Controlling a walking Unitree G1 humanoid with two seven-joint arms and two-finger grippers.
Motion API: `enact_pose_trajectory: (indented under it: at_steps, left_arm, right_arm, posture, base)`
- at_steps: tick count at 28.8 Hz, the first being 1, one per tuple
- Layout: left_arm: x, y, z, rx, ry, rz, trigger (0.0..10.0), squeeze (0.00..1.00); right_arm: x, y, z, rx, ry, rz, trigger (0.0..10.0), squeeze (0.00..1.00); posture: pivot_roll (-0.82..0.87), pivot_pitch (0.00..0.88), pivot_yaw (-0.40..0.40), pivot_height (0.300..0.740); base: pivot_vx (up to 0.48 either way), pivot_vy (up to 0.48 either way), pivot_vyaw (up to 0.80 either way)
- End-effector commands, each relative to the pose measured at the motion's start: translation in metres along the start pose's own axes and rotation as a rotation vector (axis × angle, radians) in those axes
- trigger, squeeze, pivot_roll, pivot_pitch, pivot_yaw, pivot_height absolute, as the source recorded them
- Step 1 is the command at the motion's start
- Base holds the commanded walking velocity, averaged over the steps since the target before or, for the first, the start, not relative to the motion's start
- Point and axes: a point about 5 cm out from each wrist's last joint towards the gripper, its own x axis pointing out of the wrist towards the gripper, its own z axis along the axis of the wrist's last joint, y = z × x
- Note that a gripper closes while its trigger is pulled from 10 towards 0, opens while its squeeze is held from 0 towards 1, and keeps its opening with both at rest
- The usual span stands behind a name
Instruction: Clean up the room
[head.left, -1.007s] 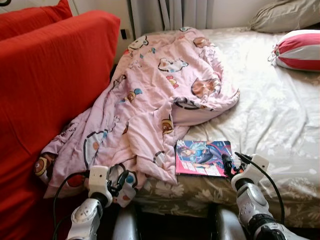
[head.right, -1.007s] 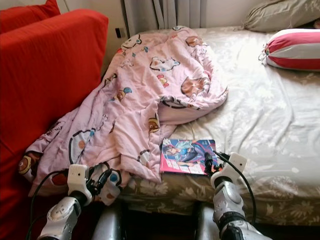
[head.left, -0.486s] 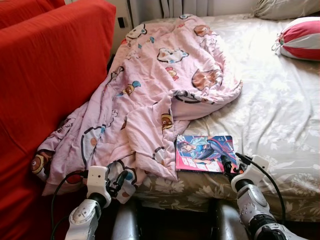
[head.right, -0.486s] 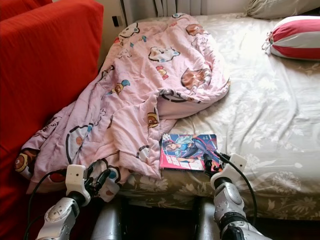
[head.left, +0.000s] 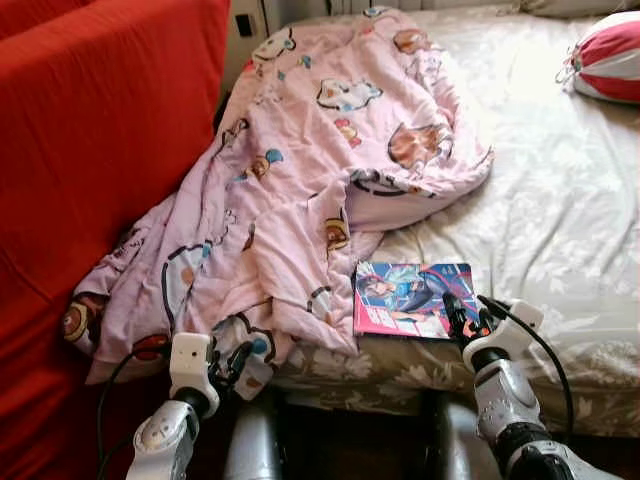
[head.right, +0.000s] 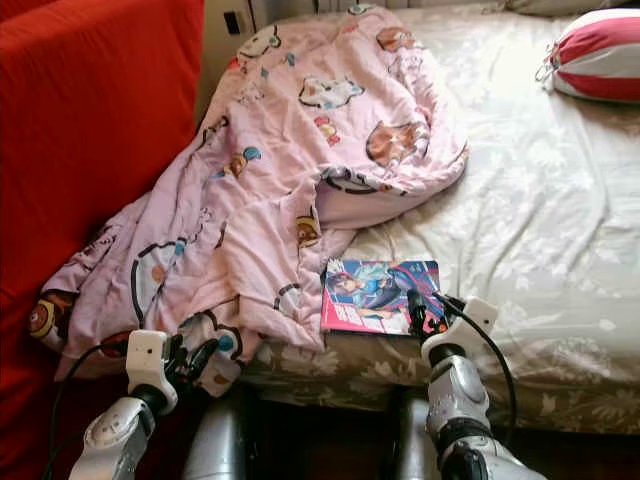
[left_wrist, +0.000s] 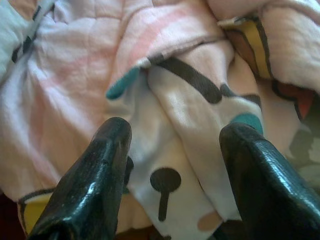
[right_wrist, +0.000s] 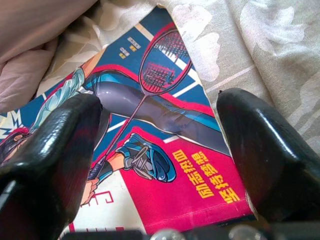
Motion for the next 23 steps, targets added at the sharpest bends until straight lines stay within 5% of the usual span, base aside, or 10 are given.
enact_pose_trajectory:
  at_steps: [1, 7, 16, 23]
  left_arm:
    - [-0.005, 0.003, -0.003, 0.014, 0.024, 0.006, 10.0, 0.0]
    - [-0.01, 0.006, -0.004, 0.021, 0.031, 0.012, 10.0, 0.0]
    - [-0.018, 0.007, -0.004, 0.034, 0.036, 0.014, 10.0, 0.0]
    - [-0.025, 0.008, -0.006, 0.043, 0.052, 0.011, 10.0, 0.0]
  right_arm:
    - [0.0, 0.004, -0.004, 0.035, 0.005, 0.015, 10.0, 0.0]
    - [-0.002, 0.002, -0.008, 0.057, 0.028, 0.024, 10.0, 0.0]
    - [-0.014, -0.01, -0.027, 0.212, 0.077, -0.02, 10.0, 0.0]
    - [-0.027, -0.007, -0.053, 0.442, 0.144, 0.02, 10.0, 0.0]
  posture:
    - [0.3, 0.156, 0.112, 0.539]
    - [0.31, 0.166, 0.114, 0.539]
    - [0.32, 0.181, 0.121, 0.539]
    - [0.33, 0.187, 0.127, 0.539]
  base:
    - [0.0, 0.0, 0.0]
    - [0.0, 0.0, 0.0]
    - [0.0, 0.0, 0.0]
    - [0.0, 0.0, 0.0]
